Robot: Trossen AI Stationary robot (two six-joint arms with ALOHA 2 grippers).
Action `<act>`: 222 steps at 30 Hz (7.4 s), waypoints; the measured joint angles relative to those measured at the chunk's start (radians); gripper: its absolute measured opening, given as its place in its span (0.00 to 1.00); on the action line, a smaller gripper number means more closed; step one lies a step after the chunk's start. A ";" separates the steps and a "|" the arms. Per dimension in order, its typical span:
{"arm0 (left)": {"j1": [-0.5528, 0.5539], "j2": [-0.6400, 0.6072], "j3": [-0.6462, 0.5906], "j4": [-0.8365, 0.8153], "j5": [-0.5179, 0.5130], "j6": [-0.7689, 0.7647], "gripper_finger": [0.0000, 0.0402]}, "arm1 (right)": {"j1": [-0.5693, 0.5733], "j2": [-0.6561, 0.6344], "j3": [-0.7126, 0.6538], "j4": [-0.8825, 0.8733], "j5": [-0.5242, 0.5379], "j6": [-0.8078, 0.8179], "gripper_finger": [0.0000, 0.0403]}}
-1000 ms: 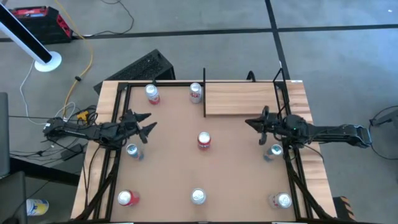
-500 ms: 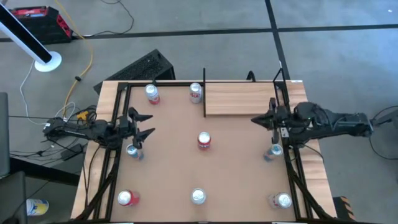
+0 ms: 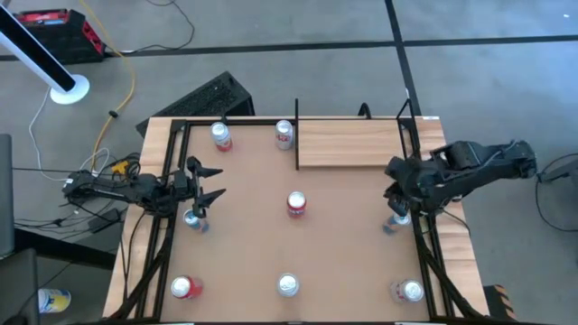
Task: Place canned beverage on shelf
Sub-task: Put the right white and blue soda can on the shelf
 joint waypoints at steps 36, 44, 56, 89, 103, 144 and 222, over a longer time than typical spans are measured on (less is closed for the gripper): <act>0.000 0.000 0.000 -0.067 0.029 -0.077 0.71 | 0.050 0.057 0.037 -0.183 -0.032 0.151 0.82; 0.000 0.000 0.000 -0.068 0.029 -0.054 0.71 | 0.073 0.057 0.037 -0.186 -0.033 0.225 0.82; 0.000 0.000 0.000 -0.068 0.029 -0.046 0.71 | 0.202 0.104 -0.015 -0.215 -0.022 0.437 0.82; 0.000 0.000 0.000 -0.069 0.029 -0.050 0.71 | 0.324 0.121 -0.248 -0.091 -0.085 0.600 0.81; 0.000 0.000 0.000 -0.069 0.028 -0.050 0.71 | 0.312 0.121 -0.247 -0.085 -0.088 0.472 0.65; 0.000 0.000 0.000 -0.077 0.027 -0.008 0.71 | -0.752 0.967 0.850 -0.082 0.052 -1.274 0.65; 0.000 0.000 0.000 -0.084 0.028 -0.007 0.71 | -0.745 0.463 -0.361 1.285 -0.266 -0.892 0.69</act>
